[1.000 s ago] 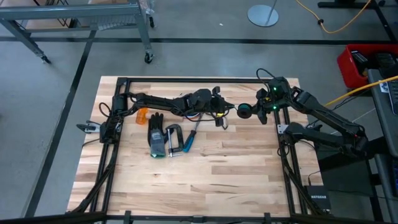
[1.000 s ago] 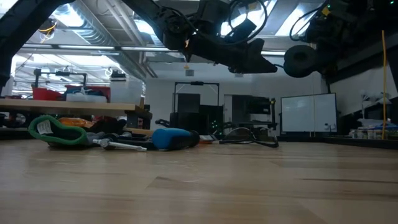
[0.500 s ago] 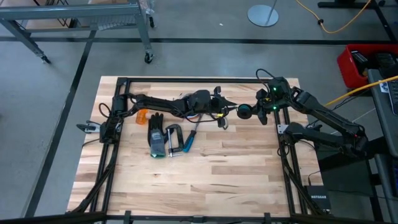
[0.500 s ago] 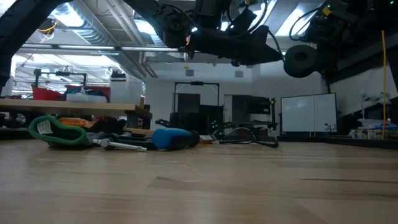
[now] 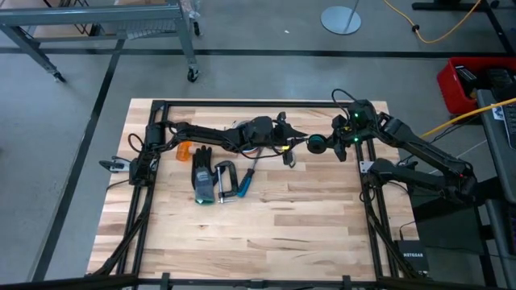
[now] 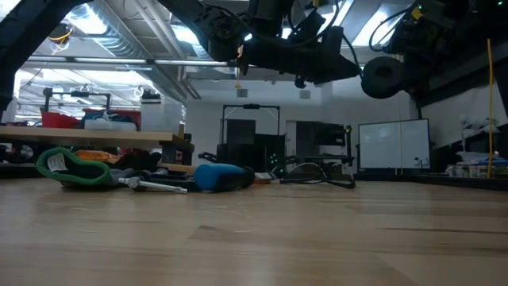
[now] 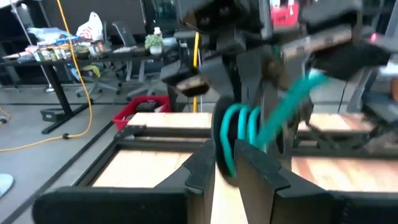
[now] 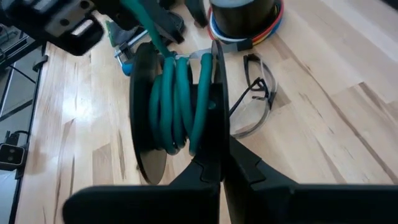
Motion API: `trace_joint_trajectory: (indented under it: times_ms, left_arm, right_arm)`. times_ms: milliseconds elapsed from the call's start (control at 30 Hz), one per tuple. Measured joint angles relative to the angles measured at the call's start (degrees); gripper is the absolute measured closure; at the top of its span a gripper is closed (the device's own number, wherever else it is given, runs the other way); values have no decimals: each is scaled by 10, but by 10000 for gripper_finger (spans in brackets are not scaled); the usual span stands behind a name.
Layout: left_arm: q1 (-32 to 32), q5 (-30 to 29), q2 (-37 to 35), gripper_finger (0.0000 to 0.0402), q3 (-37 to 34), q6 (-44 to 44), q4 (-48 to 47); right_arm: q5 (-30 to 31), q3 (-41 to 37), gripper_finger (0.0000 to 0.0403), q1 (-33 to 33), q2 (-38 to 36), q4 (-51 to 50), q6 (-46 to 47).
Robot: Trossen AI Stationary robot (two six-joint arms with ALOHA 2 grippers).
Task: Coil cords
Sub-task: Coil the wire in the cable spool
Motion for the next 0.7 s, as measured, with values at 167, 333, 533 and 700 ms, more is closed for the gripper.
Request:
trace_joint_trajectory:
  times_ms: [167,333,533,700]
  left_arm:
    - [0,0,0,347,0,-61,59]
    - [0,-2,0,347,0,-78,78]
    - [13,-11,0,347,0,-31,86]
    - [28,-14,-1,347,0,-73,90]
  right_arm:
    - [18,0,401,0,7,38,21]
    - [30,0,401,0,27,73,26]
    - [32,0,401,0,37,70,25]
    - [40,0,401,0,37,71,25]
